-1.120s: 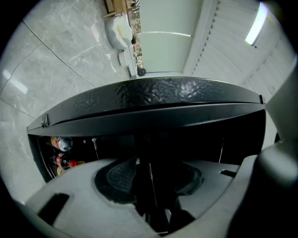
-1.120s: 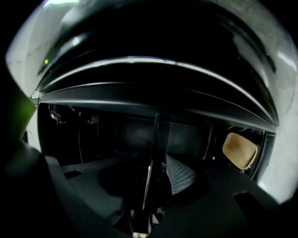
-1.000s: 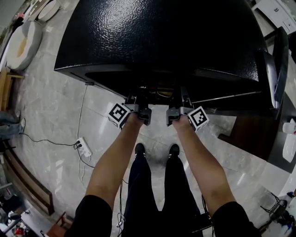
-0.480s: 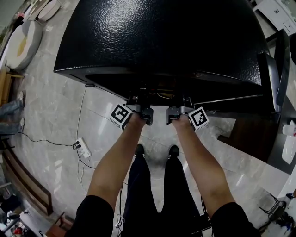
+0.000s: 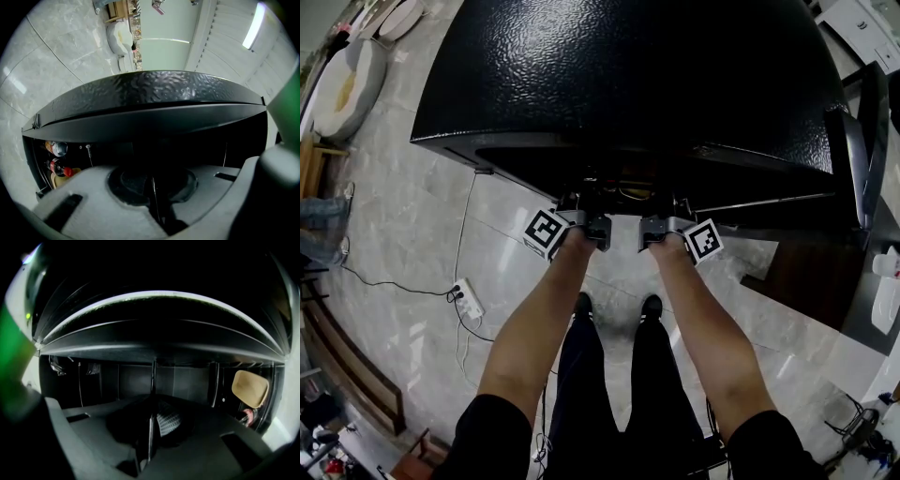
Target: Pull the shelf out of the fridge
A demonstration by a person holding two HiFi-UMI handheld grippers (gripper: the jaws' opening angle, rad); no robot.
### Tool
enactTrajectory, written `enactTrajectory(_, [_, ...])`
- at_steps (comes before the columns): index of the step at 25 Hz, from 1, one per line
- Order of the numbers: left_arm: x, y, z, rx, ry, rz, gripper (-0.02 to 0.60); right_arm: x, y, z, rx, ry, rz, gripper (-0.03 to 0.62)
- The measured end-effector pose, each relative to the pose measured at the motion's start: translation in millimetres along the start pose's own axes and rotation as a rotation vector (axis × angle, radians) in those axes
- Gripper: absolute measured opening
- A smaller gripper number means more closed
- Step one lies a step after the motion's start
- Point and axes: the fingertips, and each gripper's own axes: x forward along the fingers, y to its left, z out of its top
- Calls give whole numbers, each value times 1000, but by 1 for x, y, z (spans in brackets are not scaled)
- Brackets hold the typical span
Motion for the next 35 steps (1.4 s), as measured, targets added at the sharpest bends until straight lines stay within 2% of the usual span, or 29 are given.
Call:
enactTrajectory(7, [0, -3, -1, -30, -8, -24, 37, -1, 0, 0, 14, -16, -9, 34])
enactTrajectory(9, [1, -7, 0, -5, -5, -37, 37, -2, 0, 0, 5, -10, -18, 34])
enactTrajectory(13, [-2, -1, -1, -7, 3, -10, 37, -3, 0, 0, -3, -9, -28, 34])
enactTrajectory(21, [-8, -7, -4, -26, 25, -37, 35, -12, 0, -1, -6, -3, -14, 34])
enactTrajectory(35, [-40, -2, -9, -33, 23, 1, 33, -44, 0, -8, -3, 1, -22, 34])
